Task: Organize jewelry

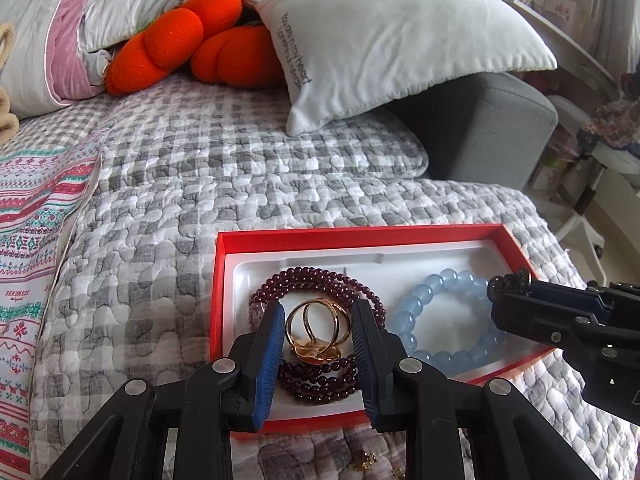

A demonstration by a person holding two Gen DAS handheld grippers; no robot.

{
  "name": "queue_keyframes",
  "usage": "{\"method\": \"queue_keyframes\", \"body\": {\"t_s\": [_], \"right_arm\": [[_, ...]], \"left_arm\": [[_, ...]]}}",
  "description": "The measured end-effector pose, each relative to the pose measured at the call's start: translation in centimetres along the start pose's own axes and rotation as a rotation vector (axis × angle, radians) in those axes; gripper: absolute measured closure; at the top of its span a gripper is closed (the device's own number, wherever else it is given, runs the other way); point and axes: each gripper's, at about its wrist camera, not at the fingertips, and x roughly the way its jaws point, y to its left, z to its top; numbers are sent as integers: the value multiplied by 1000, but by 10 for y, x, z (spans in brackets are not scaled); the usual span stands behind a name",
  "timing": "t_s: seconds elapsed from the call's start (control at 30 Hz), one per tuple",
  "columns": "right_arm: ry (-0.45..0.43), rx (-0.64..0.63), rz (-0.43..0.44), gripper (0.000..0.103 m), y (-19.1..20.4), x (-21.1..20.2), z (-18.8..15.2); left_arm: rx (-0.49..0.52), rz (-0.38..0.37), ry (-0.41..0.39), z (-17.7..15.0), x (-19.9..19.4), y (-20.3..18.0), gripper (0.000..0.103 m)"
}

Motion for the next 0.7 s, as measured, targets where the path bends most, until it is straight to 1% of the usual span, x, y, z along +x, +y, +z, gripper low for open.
{"method": "queue_keyframes", "body": {"t_s": [0.1, 0.27, 0.4, 0.6, 0.67, 0.7], "right_arm": [[2, -4, 0, 78, 0, 0, 0], [13, -22, -3, 78, 6, 4, -1], [16, -26, -9, 78, 10, 8, 0], [14, -22, -9, 78, 11, 11, 2], [17, -13, -5, 76, 10, 11, 3], [19, -10, -2, 73, 10, 11, 3]], "left_arm": [[2, -2, -7, 2, -12, 0, 73], [5, 5, -11, -1, -34, 3, 64], [-5, 15, 24, -8, -43, 9, 61], [-7, 36, 76, -19, -43, 18, 57], [-19, 33, 89, -22, -43, 21, 46], [-29, 28, 93, -23, -44, 23, 44]]}}
